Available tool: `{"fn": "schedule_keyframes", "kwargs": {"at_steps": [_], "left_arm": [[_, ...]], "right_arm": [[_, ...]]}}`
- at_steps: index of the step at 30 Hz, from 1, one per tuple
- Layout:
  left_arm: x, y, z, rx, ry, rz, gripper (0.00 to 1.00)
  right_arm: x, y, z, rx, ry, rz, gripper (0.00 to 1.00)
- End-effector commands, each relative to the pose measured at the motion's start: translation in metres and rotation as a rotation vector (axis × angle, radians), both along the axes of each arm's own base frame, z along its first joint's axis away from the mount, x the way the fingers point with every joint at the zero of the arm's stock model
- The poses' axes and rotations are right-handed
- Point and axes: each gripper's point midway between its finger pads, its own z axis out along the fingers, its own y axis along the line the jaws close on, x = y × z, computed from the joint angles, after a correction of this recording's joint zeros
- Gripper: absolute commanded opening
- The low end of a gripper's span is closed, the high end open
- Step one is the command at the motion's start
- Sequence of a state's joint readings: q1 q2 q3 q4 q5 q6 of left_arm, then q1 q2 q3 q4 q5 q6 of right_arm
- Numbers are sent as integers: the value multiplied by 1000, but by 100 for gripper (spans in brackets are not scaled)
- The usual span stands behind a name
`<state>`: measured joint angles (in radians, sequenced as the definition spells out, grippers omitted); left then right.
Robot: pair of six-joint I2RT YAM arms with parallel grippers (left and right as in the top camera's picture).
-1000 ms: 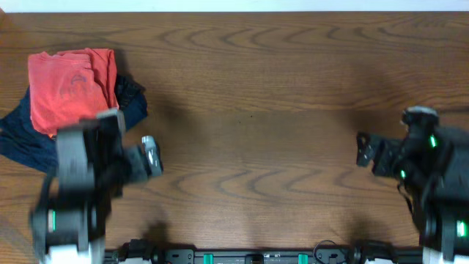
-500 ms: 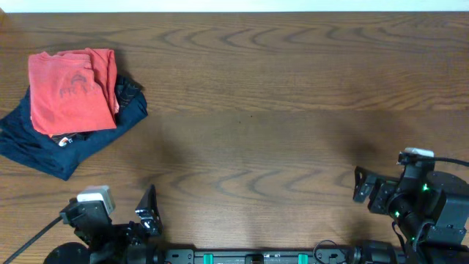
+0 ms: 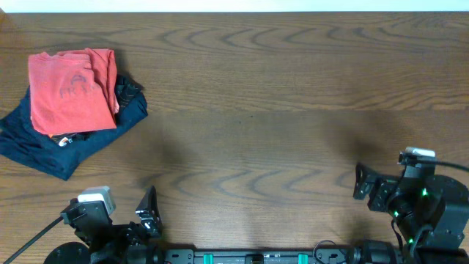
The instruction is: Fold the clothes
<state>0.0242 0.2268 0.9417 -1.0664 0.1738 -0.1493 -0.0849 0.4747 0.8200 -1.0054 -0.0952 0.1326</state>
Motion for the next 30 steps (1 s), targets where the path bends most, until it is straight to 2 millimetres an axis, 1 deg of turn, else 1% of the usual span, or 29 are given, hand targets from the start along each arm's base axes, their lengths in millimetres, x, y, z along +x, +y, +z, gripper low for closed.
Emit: {"fn": "schedule_keyframes", "kwargs": {"at_steps": [1, 4, 8, 12, 15, 17, 20, 23, 30], "left_arm": [[0, 0, -1, 6, 1, -5, 98], [0, 0, -1, 6, 1, -5, 98], [0, 0, -1, 7, 1, -4, 98], [0, 0, -1, 6, 1, -5, 98], [0, 0, -1, 6, 1, -5, 98], [0, 0, -1, 6, 1, -5, 98], [0, 0, -1, 6, 1, -5, 98], [0, 0, -1, 6, 1, -5, 98], [0, 0, -1, 6, 1, -5, 98]], "right_arm": [[11, 13, 3, -72, -151, 108, 99], [22, 23, 3, -84, -309, 156, 99], [33, 37, -3, -113, -517, 221, 99], [42, 41, -7, -168, -680, 242, 99], [49, 41, -16, -214, -751, 239, 99], [53, 41, -27, -227, -769, 240, 99], [54, 41, -49, -230, -681, 252, 99], [53, 41, -67, -227, -608, 261, 99], [53, 41, -66, -228, -609, 261, 99]]}}
